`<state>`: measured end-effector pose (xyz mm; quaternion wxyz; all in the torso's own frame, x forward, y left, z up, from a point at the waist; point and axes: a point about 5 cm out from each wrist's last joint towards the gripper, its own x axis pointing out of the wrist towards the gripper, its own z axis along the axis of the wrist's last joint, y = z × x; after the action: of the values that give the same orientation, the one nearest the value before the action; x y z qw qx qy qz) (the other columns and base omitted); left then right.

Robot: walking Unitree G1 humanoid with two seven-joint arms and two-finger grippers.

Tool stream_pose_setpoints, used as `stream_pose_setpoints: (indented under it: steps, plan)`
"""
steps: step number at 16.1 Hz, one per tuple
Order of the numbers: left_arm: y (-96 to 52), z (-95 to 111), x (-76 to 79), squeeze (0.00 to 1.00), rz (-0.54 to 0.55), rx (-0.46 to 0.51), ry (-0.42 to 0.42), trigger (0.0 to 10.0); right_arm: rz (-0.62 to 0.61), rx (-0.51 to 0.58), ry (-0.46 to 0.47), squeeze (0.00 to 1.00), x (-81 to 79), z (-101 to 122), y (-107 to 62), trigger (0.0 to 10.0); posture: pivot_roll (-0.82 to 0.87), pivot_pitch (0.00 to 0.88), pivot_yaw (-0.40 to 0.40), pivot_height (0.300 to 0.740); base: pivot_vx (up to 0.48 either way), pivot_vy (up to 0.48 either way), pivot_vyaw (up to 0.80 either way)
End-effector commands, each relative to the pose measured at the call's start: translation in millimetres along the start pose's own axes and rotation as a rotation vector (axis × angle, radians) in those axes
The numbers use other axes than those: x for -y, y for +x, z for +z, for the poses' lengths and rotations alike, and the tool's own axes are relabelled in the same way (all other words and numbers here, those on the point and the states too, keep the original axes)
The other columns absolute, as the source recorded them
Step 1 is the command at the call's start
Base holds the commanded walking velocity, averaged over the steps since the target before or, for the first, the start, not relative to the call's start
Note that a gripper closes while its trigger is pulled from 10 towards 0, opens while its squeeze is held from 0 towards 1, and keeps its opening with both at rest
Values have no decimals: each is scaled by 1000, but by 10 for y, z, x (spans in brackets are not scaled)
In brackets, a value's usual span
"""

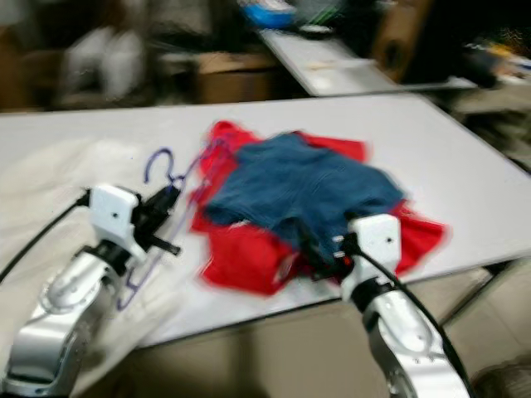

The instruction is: Hang hanger

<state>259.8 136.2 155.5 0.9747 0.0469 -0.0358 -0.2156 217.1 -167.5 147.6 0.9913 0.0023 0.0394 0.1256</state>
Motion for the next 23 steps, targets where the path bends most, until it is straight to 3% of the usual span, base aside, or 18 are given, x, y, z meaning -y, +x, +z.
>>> stream_pose_setpoints:
  steps: [1,3,6,7,8,10,12,14,16,17,21,23]
  plan:
    - [13,22,80,0,-47,13,-23,10000,-18,11,-14,0,44,39,-16,10000,-37,29,-10,740,0,0,0]
    - [-7,37,76,0,-61,23,-15,10000,-3,6,-18,0,47,45,-19,10000,-35,35,-12,740,0,0,0]
    - [-36,61,15,0,-81,25,16,10000,119,-33,-34,0,118,99,-109,10000,-46,46,-9,740,0,0,0]
    - [-31,70,6,0,-89,26,26,10000,166,-43,-35,604,140,120,-138,10000,-50,49,-7,740,0,0,0]
    - [-28,76,-4,0,-92,26,33,10000,191,-48,-37,1000,152,131,-149,10000,-52,50,-5,740,0,0,0]
    - [-14,96,-64,0,-104,24,59,10000,311,-105,-76,1000,181,159,-175,10000,-59,56,0,740,0,0,0]
    - [5,137,-127,0,-118,31,77,10000,438,-266,-184,1000,217,145,-184,10000,-61,62,-3,740,0,0,0]
    - [-26,148,-120,0,-156,15,103,10000,400,-348,-276,1000,309,157,-129,10000,-55,66,-14,740,0,0,0]
    - [-77,154,-65,0,-237,-16,118,10000,363,-380,-309,1000,352,196,-78,10000,-52,70,-19,740,0,0,0]
    - [-104,164,-44,0,-300,-43,140,10000,369,-402,-331,0,369,240,-53,10000,-55,84,-23,740,0,0,0]
    - [-75,315,-159,0,-329,-45,170,10000,442,-450,-365,0,392,404,5,10000,-70,146,-35,740,0,0,0]
    - [-160,376,-191,0,-398,-70,161,10000,497,-456,-377,0,323,504,35,10000,-73,174,-30,740,0,0,0]
